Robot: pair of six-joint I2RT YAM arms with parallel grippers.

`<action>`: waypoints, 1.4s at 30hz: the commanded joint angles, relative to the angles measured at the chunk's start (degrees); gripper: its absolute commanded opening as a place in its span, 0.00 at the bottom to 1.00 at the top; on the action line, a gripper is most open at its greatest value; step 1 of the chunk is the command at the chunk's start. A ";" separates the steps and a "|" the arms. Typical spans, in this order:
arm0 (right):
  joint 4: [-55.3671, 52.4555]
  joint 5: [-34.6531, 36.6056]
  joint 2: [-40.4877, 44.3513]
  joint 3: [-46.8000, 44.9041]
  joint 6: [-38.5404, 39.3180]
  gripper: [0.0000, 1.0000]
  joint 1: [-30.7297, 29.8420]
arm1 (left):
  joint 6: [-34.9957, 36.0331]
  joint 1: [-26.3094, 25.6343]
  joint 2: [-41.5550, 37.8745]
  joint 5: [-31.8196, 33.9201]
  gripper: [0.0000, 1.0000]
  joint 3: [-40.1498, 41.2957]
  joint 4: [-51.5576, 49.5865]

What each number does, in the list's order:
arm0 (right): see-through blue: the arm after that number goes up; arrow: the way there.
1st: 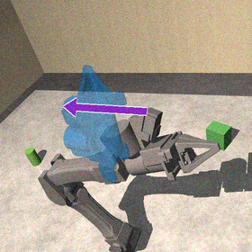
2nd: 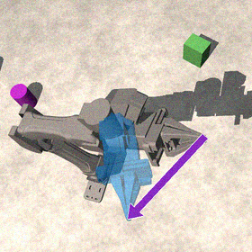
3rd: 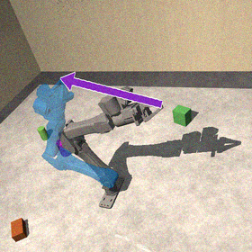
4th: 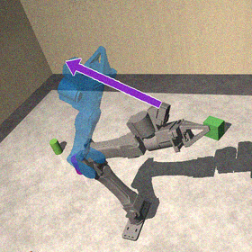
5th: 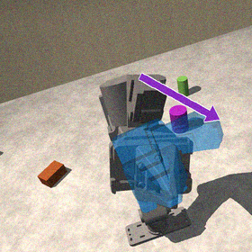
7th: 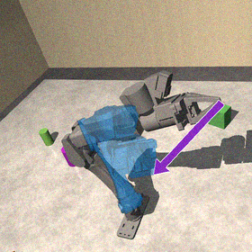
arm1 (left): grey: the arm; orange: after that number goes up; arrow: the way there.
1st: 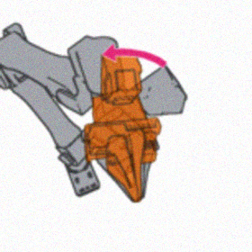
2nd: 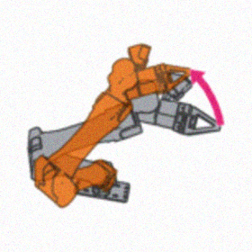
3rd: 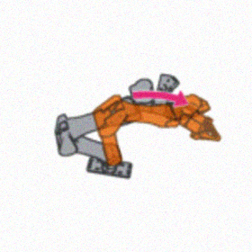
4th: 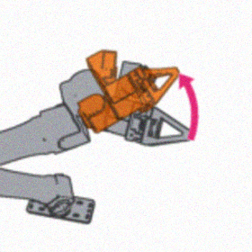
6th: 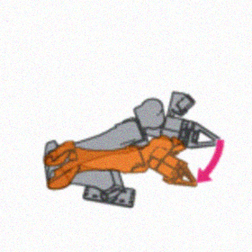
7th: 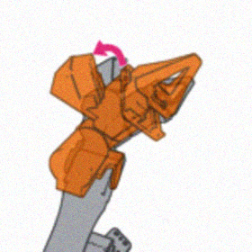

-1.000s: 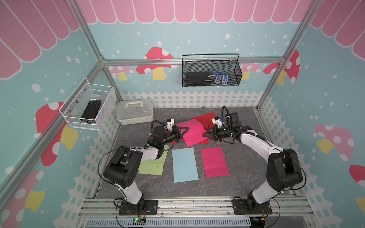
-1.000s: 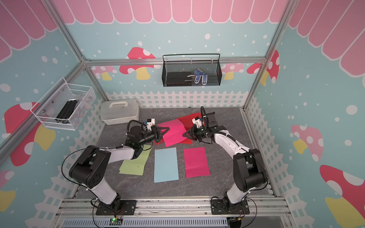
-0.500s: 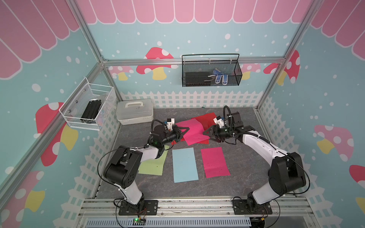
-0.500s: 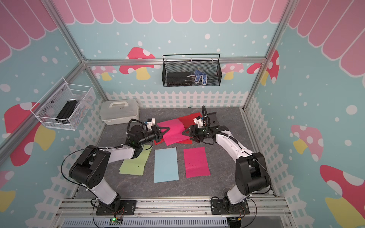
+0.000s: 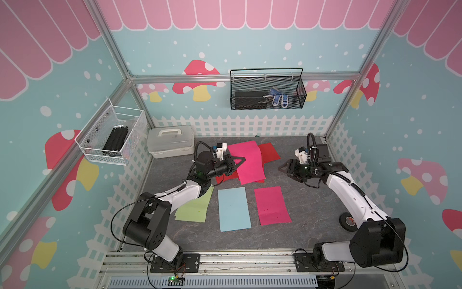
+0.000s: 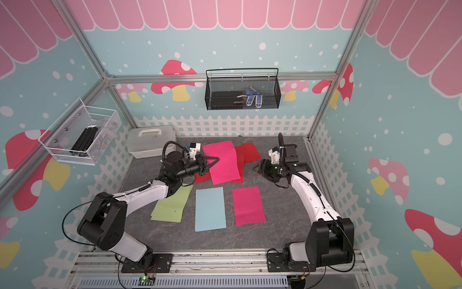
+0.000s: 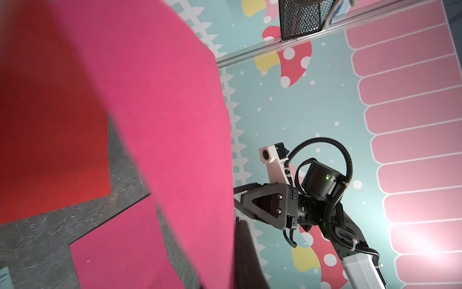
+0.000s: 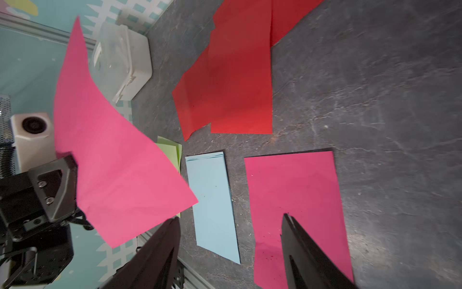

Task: Sort the scattered colored papers by color
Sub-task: Pick up the colored paper from the center of the board, then place the colored paper.

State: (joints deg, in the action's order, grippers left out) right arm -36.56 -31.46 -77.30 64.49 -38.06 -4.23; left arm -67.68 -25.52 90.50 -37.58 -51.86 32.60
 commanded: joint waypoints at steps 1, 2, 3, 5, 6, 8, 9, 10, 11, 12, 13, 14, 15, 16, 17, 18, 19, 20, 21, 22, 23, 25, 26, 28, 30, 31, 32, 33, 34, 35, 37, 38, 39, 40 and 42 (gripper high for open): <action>-4.39 2.94 1.79 -0.94 3.46 0.68 1.98 | 2.67 -2.02 -0.37 1.95 0.00 -1.62 -4.42; -4.81 3.43 2.09 -0.80 3.72 0.67 2.32 | 2.68 -2.67 -0.17 2.36 0.00 -1.83 -4.52; -5.29 4.30 2.51 -0.77 4.11 0.67 2.62 | 2.80 -3.41 -0.05 3.01 0.00 -2.14 -4.77; -6.36 6.43 3.63 -0.35 4.82 0.68 3.06 | 2.81 -5.04 0.41 4.09 0.00 -2.50 -5.00; -6.81 7.89 4.31 -0.12 5.12 0.68 3.25 | 2.80 -5.79 0.62 4.50 0.00 -2.63 -5.00; -7.40 10.15 5.56 0.23 5.75 0.68 3.60 | 2.80 -7.32 0.87 5.73 0.00 -2.53 -4.83; -7.82 11.20 6.02 0.55 6.02 0.68 3.78 | 2.78 -8.13 1.15 6.43 0.00 -2.45 -4.82; -8.05 12.08 6.40 0.80 6.31 0.69 3.87 | 2.81 -8.98 1.60 7.03 0.00 -2.42 -4.64; -8.08 12.43 6.64 1.01 6.55 0.70 3.88 | 2.76 -9.72 2.09 7.38 0.00 -2.45 -4.44; -8.25 12.65 6.73 1.28 6.68 0.70 3.96 | 2.59 -10.56 2.68 7.79 0.00 -2.42 -3.98; -8.30 12.53 6.72 1.50 6.77 0.70 4.01 | 2.06 -11.20 3.67 8.23 0.00 -2.21 -3.03; -8.35 12.33 6.65 1.67 6.94 0.70 4.06 | 1.43 -11.83 4.43 8.52 0.00 -1.96 -1.85; -8.27 12.11 6.65 1.69 6.95 0.70 4.14 | 0.64 -12.48 5.43 9.10 0.00 -1.56 -0.36; -8.16 11.83 6.55 1.56 6.95 0.70 4.14 | -0.18 -13.14 6.52 9.65 0.00 -1.25 0.94; -8.02 11.61 6.51 1.47 6.95 0.70 4.14 | -0.87 -13.68 7.54 10.16 0.00 -0.97 1.78; -8.01 11.52 6.38 1.34 6.95 0.70 4.12 | -1.73 -14.30 8.90 10.56 0.00 -0.88 3.29; -8.02 11.36 6.35 1.17 7.02 0.70 4.14 | -2.61 -14.91 10.40 10.87 0.00 -0.96 4.20; -8.04 11.31 6.33 1.08 7.08 0.70 4.14 | -3.49 -15.42 11.61 11.25 0.00 -0.91 5.46; -8.05 11.32 6.34 1.13 7.12 0.70 4.14 | -4.50 -16.10 12.87 11.68 0.00 -1.05 6.38; -8.04 11.29 6.38 1.08 7.13 0.70 4.14 | -5.27 -16.77 13.94 12.27 0.00 -1.14 7.03; -8.06 11.25 6.37 1.08 7.21 0.70 4.14 | -5.64 -17.32 14.70 12.78 0.00 -1.27 7.21; -8.01 11.08 6.47 1.19 7.30 0.70 4.14 | -6.18 -18.95 15.80 14.13 0.00 -1.33 7.03; -8.03 10.94 6.46 1.08 7.38 0.70 4.14 | -6.40 -19.57 16.21 14.73 0.00 -1.23 6.84; -7.99 10.56 6.48 1.00 7.38 0.70 4.14 | -7.32 -20.78 17.10 16.04 0.00 -0.68 6.79; -7.89 10.38 6.48 0.79 7.48 0.70 4.14 | -8.07 -21.88 17.90 17.13 0.00 -0.07 7.53; -7.79 10.28 6.46 0.69 7.56 0.70 4.14 | -8.68 -22.37 18.26 17.69 0.00 0.12 7.96; -7.74 10.20 6.46 0.59 7.57 0.70 4.14 | -9.07 -22.80 18.53 18.33 0.00 0.37 8.39; -7.74 10.06 6.48 0.48 7.57 0.70 4.14 | -9.66 -23.21 18.82 18.86 0.00 0.67 9.06; -7.61 9.95 6.51 0.39 7.57 0.70 4.14 | -10.22 -23.55 19.05 19.53 0.00 1.10 9.54; -7.48 9.93 6.55 0.29 7.58 0.70 4.14 | -10.84 -23.92 19.17 20.38 0.00 1.58 10.08; -7.20 9.54 6.62 -0.06 7.57 0.70 4.14 | -12.23 -24.61 19.69 21.48 0.00 2.34 11.40; -7.08 9.49 6.55 -0.15 7.53 0.70 4.14 | -12.86 -24.83 20.16 21.65 0.00 2.54 12.11; -7.05 9.34 6.60 -0.23 7.56 0.70 4.13 | -13.64 -25.29 20.73 21.91 0.00 2.84 13.01; -7.04 9.32 6.55 -0.31 7.57 0.70 4.14 | -14.17 -25.56 21.16 22.01 0.00 2.98 13.71; -6.91 9.20 6.55 -0.27 7.65 0.70 4.14 | -14.76 -26.29 22.10 22.38 0.00 3.25 14.80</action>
State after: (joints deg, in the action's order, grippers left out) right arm -43.31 -21.52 -71.11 64.73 -31.31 -0.36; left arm -79.66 -50.74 110.80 -17.39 -49.54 43.46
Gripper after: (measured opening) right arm 0.702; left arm 0.047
